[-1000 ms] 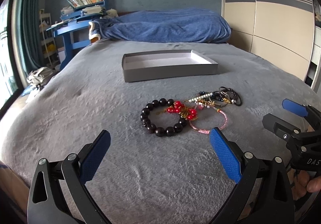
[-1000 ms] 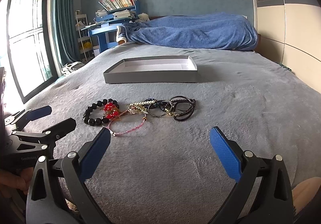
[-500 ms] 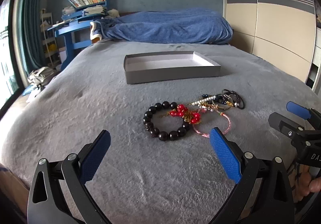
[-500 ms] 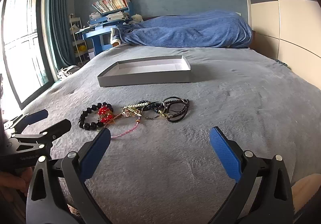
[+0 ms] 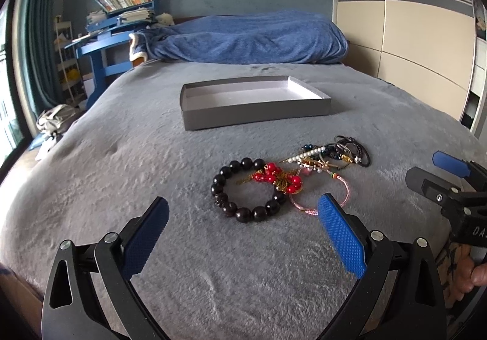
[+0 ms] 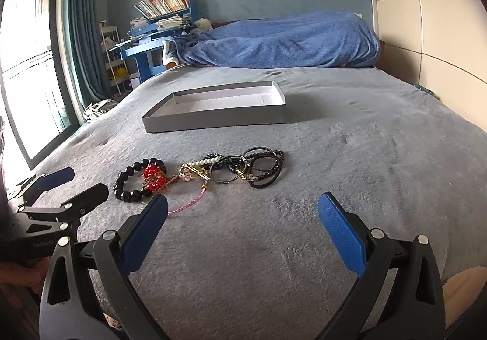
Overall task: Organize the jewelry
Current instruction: 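Grasp the red beaded ornament with the left gripper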
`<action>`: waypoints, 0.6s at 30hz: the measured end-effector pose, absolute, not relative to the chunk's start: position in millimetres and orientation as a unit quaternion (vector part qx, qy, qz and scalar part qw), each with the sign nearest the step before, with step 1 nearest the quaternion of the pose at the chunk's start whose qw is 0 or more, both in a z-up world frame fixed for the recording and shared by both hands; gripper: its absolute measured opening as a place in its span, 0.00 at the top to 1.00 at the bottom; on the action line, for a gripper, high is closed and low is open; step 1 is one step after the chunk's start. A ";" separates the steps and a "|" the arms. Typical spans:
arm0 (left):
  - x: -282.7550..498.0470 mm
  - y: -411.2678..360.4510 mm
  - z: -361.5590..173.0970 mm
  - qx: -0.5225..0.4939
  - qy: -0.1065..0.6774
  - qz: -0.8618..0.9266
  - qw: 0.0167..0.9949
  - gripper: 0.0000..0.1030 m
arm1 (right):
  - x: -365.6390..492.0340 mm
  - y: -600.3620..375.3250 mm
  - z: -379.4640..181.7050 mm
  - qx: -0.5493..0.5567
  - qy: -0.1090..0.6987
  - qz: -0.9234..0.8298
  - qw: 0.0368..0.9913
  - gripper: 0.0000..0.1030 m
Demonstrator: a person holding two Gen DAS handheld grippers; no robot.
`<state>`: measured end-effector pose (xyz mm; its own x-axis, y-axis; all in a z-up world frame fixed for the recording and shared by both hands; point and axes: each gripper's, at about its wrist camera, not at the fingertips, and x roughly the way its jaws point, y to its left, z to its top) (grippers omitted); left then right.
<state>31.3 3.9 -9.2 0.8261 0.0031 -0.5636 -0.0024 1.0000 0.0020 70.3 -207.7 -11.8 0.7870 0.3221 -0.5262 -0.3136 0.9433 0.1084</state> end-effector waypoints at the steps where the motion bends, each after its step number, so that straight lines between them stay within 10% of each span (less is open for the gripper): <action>1: 32.4 3.1 -9.4 0.001 0.297 -0.001 0.955 0.06 | 71.3 -207.9 -12.0 0.007 0.281 0.168 0.945 0.05; 18: 82.4 -14.9 -17.7 -0.006 0.347 -0.062 0.936 0.25 | 90.9 -215.7 -6.9 0.004 0.300 0.174 0.938 0.13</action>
